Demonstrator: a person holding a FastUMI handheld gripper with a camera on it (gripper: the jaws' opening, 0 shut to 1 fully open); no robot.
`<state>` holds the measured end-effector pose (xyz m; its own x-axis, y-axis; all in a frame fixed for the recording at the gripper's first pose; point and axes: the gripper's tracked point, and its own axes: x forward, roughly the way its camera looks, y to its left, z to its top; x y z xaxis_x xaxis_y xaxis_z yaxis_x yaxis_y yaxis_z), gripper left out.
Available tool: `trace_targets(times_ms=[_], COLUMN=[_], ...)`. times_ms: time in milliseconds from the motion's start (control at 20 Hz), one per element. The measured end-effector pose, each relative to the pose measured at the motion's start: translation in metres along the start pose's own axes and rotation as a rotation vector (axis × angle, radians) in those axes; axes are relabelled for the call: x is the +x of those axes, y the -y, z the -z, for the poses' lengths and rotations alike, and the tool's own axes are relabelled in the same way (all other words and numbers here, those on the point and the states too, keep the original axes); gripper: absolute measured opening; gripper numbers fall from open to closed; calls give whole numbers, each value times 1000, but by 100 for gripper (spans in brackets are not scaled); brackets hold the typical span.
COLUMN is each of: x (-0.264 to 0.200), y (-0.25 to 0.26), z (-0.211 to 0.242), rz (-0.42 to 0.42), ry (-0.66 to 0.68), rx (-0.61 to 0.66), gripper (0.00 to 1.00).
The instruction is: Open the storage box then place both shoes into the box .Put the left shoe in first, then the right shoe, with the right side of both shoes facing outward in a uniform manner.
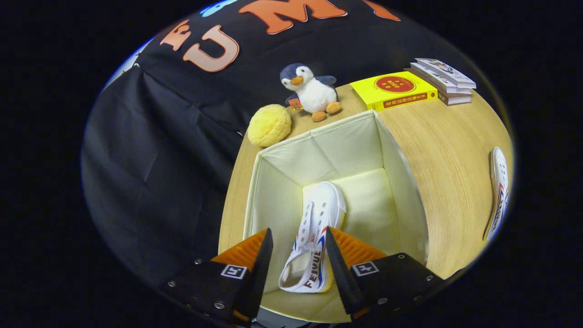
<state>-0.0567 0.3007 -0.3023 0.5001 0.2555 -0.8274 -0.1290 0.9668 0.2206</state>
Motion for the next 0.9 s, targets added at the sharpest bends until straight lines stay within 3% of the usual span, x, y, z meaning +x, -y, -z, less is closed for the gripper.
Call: trace_targets(times_ms=[200,550,900], x=[-25,-77,-119], y=[5,42,152], z=[-18,-59,-84], rz=[-12,-4,129], ry=[50,145,191], rx=[-45,-88,-41], gripper=[97,98,98])
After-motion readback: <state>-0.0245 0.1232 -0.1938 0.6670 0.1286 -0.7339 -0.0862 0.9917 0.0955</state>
